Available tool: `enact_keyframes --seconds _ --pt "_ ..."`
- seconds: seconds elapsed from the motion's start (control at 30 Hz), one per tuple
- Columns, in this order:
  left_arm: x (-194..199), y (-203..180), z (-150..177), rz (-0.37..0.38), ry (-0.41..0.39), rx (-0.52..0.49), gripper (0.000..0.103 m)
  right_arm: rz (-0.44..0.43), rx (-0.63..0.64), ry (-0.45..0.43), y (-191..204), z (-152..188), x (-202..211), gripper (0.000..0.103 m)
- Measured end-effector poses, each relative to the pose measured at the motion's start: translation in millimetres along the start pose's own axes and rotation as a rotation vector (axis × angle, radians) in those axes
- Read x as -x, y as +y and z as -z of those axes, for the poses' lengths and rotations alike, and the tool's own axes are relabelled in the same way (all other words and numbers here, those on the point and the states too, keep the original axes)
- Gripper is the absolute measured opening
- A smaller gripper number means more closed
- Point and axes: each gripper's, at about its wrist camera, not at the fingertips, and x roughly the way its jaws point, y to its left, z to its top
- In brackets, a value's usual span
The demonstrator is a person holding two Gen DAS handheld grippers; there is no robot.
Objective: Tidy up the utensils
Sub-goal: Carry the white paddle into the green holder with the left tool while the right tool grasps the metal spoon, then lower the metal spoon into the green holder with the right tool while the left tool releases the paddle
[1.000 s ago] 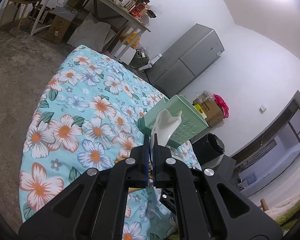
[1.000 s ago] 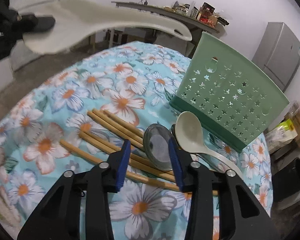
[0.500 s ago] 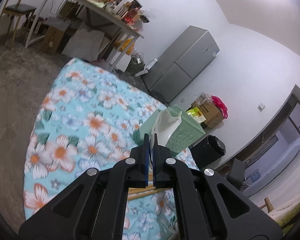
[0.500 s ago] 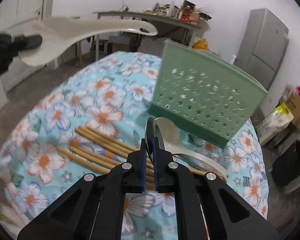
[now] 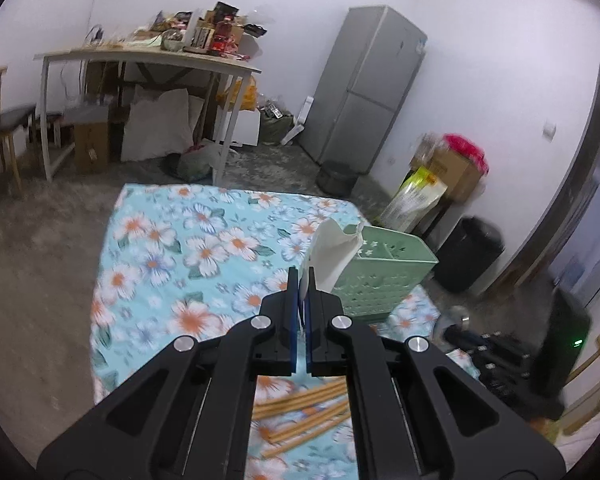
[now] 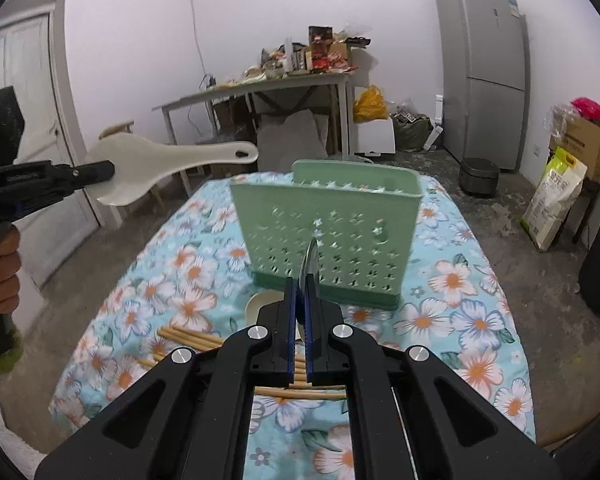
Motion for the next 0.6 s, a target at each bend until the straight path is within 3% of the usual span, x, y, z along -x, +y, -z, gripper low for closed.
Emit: enact_keyframes --seconds 0.37,0.6 --pt "-54.9 -39.1 -54.2 -0.175 0.349 -0.28 0.002 -0.068 -0.125 -0.104 -55.8 -19.3 34.0 0.004" --pt "-96.9 -60.9 -83.6 -0.213 0.554 -0.375 0.001 -0.115 -0.184 -0.171 -81.6 -31.2 50.6 0.004"
